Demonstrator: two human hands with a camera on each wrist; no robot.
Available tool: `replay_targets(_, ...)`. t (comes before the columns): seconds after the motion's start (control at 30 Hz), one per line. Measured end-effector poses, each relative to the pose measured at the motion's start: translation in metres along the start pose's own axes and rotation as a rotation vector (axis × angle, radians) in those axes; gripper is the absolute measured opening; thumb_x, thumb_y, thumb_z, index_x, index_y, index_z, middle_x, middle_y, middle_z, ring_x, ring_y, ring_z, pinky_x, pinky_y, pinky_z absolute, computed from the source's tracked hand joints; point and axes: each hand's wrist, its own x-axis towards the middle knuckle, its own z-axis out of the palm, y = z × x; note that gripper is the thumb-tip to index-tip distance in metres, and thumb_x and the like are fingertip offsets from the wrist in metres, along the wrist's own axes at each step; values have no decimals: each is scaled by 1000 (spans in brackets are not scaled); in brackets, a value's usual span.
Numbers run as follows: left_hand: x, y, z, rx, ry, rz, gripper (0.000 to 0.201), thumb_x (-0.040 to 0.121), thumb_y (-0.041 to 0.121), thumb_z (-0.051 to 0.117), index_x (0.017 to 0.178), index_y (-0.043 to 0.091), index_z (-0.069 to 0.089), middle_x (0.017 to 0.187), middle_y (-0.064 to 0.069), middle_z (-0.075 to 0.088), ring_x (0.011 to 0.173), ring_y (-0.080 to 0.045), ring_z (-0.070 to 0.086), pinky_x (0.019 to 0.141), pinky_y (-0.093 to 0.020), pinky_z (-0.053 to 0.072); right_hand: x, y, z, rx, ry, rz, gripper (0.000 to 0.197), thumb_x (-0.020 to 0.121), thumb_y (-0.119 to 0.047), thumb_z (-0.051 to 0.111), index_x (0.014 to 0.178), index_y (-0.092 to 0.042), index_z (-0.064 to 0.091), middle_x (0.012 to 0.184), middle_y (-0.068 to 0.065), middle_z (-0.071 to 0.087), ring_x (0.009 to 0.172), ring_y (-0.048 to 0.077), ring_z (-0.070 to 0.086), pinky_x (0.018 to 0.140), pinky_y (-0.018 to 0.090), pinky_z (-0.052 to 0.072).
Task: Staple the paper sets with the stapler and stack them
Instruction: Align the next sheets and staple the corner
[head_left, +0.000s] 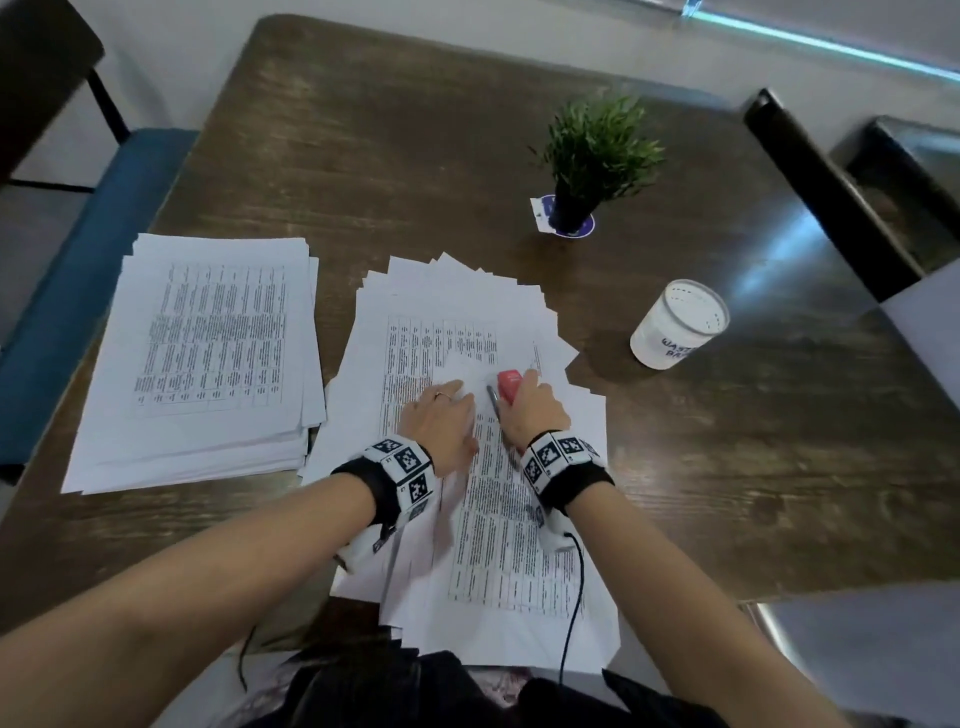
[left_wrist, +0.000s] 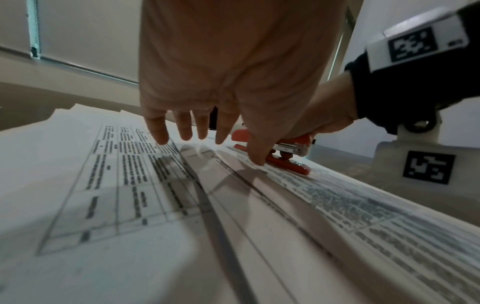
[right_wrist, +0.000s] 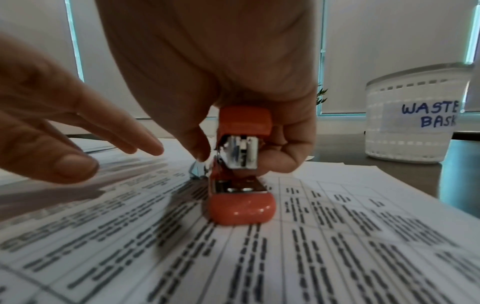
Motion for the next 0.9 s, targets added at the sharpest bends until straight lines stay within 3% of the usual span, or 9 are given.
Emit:
replay_targets(0.1, 11, 5, 3, 41, -34, -29, 72, 87, 52, 62, 145, 19, 35, 161, -2, 16, 145, -28, 16, 113, -51, 25, 4, 0, 1, -58, -1, -29, 46, 101, -37, 43, 138, -13, 33, 126, 17, 53, 111, 37, 57, 87, 43, 45)
replay_targets(0.33, 18, 10, 3, 131, -57, -82, 76, 81, 57, 65, 140, 21, 34, 156, -2, 25, 136, -31, 28, 105, -53, 34, 15, 2, -6, -140, -11, -70, 38, 97, -31, 47, 133, -22, 38, 114, 14, 59, 101, 35, 61, 73, 38, 41)
replay_targets(0.6, 25, 12, 1, 131, -91, -119, 84, 76, 56, 71, 144, 26, 32, 152, -1, 26, 134, -31, 27, 103, -51, 36, 13, -5, 5, -77, -16, -58, 42, 101, -40, 41, 128, -7, 36, 111, 17, 64, 101, 37, 61, 71, 37, 39)
replay_targets(0.7, 27, 11, 2, 141, -97, -119, 85, 75, 60, 70, 144, 27, 32, 152, -1, 26, 133, -31, 27, 102, -49, 36, 14, -8, 8, -76, -7, -25, 42, 102, -40, 39, 127, -7, 36, 112, 18, 64, 101, 37, 61, 70, 37, 38)
replay_targets(0.9, 30, 10, 3, 160, -70, -126, 86, 72, 62, 70, 141, 29, 33, 147, 0, 32, 129, -31, 29, 98, -49, 35, 19, -10, 7, -218, 10, -140, 38, 102, -42, 36, 126, -12, 37, 108, 12, 66, 97, 34, 64, 70, 36, 37)
